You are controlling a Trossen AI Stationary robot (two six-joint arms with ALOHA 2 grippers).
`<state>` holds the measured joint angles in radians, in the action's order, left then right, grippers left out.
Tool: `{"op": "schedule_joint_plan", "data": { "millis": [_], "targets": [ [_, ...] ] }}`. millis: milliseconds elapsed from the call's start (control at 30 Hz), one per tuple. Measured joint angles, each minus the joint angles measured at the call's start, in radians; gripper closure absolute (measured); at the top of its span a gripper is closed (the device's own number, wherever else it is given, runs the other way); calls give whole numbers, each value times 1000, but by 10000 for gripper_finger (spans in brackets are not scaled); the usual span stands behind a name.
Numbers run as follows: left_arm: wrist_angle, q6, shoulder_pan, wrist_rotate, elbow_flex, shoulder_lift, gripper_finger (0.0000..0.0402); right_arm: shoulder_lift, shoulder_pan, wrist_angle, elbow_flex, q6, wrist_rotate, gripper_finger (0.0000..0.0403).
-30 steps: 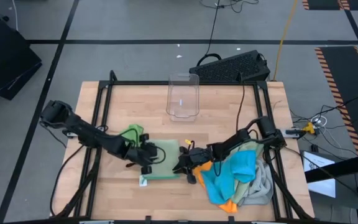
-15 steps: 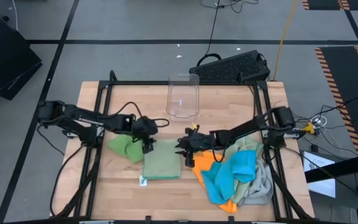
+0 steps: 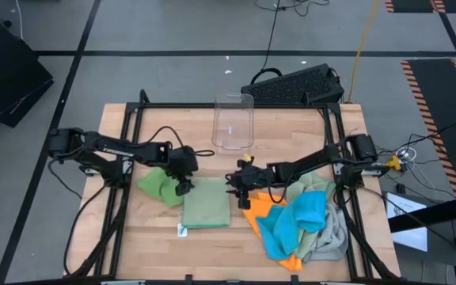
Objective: Fold microfiber towels
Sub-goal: Fold the left light green towel
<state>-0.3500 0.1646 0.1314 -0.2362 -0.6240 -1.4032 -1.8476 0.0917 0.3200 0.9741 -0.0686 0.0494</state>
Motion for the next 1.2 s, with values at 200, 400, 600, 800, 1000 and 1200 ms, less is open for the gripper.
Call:
{"op": "schedule_joint_plan", "data": {
  "millis": [200,400,600,800,1000,1200],
  "targets": [
    [15,-43,6,-31,1,-42,214,-4,-21,34,0,-67,1,261],
    [64,-79,-8,-33,-4,-125,304,-4,-34,50,-21,-181,-1,245],
    [71,-83,-33,-15,-2,-98,385,-4,-46,137,-83,-264,-1,191],
    [71,-88,-118,62,-7,-42,375,-4,-62,177,-106,-338,-2,135],
    [65,-116,-197,136,-7,-37,385,-24,-62,241,-107,-328,-28,112],
    [70,-118,-255,200,-7,-35,389,-108,-75,341,-101,-312,-113,119]
  ]
}}
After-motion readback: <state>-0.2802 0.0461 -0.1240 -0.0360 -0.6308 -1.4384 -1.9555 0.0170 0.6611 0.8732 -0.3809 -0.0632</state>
